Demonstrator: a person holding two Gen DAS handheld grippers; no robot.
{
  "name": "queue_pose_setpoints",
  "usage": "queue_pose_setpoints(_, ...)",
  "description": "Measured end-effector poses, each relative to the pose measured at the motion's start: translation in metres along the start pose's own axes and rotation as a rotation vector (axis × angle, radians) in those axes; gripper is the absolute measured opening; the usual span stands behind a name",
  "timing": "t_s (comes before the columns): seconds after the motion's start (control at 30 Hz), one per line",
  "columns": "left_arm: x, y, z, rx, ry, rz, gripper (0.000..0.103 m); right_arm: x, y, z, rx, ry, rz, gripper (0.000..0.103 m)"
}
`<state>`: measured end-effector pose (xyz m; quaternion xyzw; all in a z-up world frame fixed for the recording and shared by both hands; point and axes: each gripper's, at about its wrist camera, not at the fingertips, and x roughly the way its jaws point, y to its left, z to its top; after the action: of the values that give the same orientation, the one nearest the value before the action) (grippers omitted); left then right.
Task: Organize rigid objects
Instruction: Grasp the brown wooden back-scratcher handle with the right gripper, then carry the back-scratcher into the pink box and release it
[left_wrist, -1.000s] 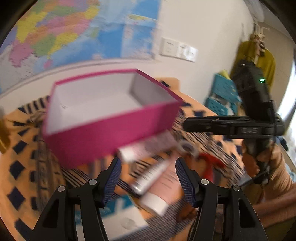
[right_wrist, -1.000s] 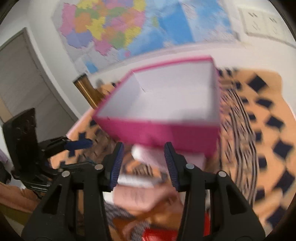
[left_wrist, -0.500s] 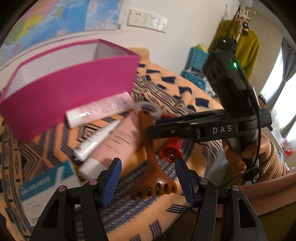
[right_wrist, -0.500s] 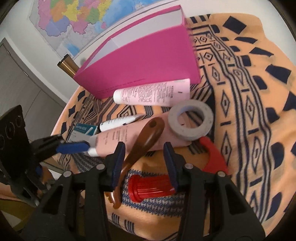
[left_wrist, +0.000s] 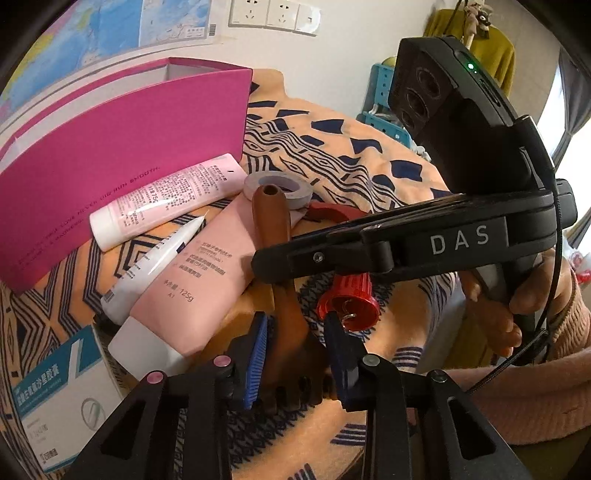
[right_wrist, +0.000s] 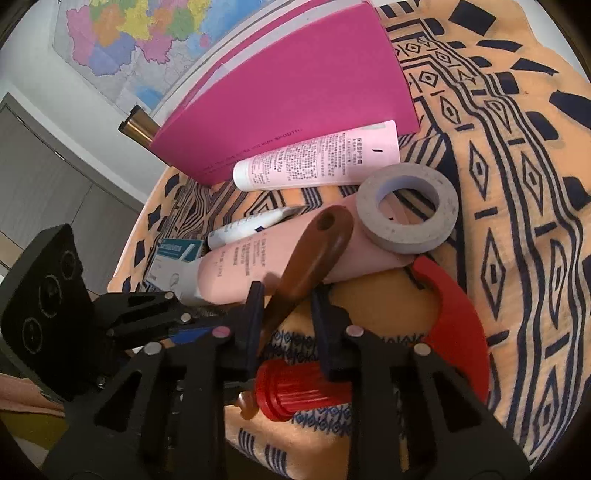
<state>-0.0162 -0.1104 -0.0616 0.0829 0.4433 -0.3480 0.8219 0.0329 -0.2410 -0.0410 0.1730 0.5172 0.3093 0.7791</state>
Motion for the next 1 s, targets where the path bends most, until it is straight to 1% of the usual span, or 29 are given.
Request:
queue_pose_setpoints(0.17, -0.016, 0.001, -0.001, -0.009, -0.034, -0.008, 0.031, -0.014, 0.001, 0.0, 0.014, -0.039, 0.066, 0.021)
queue_pose_setpoints(0.27, -0.026, 0.006, 0.0, -0.025, -0.064, -0.012, 0.034, -0.028, 0.006, 0.004, 0.009, -0.079, 0.104, 0.016)
queue_pose_setpoints(0.37, -0.041, 0.014, 0.0, -0.052, -0.095, -0.018, 0.035, -0.041, 0.012, 0.011, -0.001, -0.117, 0.115, 0.015)
queue_pose_setpoints(0.43, -0.048, 0.018, -0.001, -0.067, -0.111, -0.03, 0.04, -0.048, 0.015, 0.016, -0.012, -0.137, 0.111, 0.015)
queue_pose_setpoints(0.53, -0.057, 0.027, -0.002, -0.094, -0.123, -0.039, 0.045, -0.056, 0.019, 0.023, -0.009, -0.163, 0.135, 0.015)
queue_pose_setpoints(0.57, -0.058, 0.03, -0.002, -0.105, -0.124, -0.044, 0.046, -0.06, 0.021, 0.026, -0.011, -0.178, 0.14, 0.015)
queue_pose_setpoints(0.7, -0.053, 0.037, 0.004, -0.135, -0.117, -0.09, 0.047, -0.068, 0.027, 0.039, -0.016, -0.213, 0.175, 0.015)
queue_pose_setpoints(0.8, -0.049, 0.041, 0.012, -0.151, -0.115, -0.096, 0.047, -0.072, 0.034, 0.05, -0.029, -0.237, 0.202, 0.014)
queue_pose_setpoints(1.0, -0.051, 0.064, 0.035, -0.217, -0.165, -0.108, 0.047, -0.068, 0.044, 0.069, -0.042, -0.254, 0.241, 0.014)
